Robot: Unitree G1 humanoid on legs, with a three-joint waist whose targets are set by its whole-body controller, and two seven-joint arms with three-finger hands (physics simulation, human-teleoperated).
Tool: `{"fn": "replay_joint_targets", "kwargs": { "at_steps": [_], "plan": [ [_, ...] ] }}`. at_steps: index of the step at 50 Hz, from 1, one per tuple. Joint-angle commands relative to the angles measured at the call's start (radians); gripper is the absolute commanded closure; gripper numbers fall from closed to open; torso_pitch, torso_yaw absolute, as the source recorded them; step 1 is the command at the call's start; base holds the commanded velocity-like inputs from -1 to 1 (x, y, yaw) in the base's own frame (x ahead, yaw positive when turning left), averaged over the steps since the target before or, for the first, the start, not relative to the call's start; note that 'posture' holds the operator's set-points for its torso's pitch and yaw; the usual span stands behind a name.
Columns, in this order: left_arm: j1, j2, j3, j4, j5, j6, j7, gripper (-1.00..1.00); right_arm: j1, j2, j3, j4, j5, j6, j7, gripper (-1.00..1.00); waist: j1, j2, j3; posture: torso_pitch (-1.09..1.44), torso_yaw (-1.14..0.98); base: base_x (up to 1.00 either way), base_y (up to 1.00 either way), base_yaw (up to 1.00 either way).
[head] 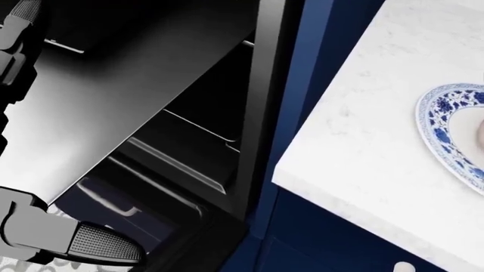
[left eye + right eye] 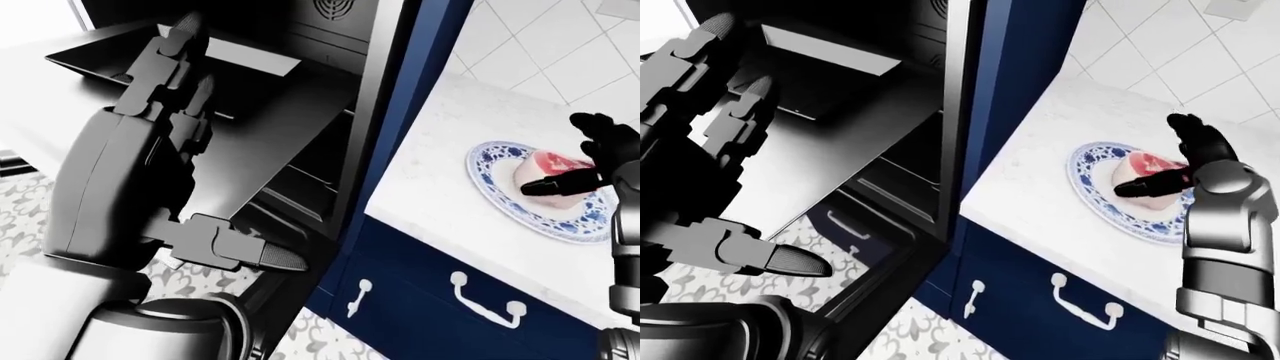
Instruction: Place the steak on the top rack of the oven.
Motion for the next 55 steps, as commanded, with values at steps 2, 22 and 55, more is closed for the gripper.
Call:
{"fn": "replay_joint_targets", "kwargs": {
  "at_steps": [2, 22, 55],
  "plan": [
    [-0.023, 0.004, -0.004, -0.003, -0.001, -0.005, 0.000, -1.00, -0.020, -0.018, -0.011, -0.025, -0.021, -0.002, 0.019, -0.42, 0.000, -0.001, -0.021, 0.00, 0.00, 0.00, 0.00, 0.00],
    [-0.027, 0.021, 0.003, -0.003, -0.008, 0.005, 0.000, -1.00, -0.058, -0.013, -0.001, -0.098, -0.085, 0.018, 0.100, 0.58, 0.002, 0.000, -0.021, 0.00, 0.00, 0.00, 0.00, 0.00],
    [-0.009, 0.043, -0.033, -0.003, 0.007, 0.048, 0.002, -1.00, -0.288, 0.025, 0.005, -0.572, -0.095, 0.329, 0.294, 1.00, -0.001, 0.026, -0.006, 0.00, 0.00, 0.00, 0.00, 0.00]
  ]
}}
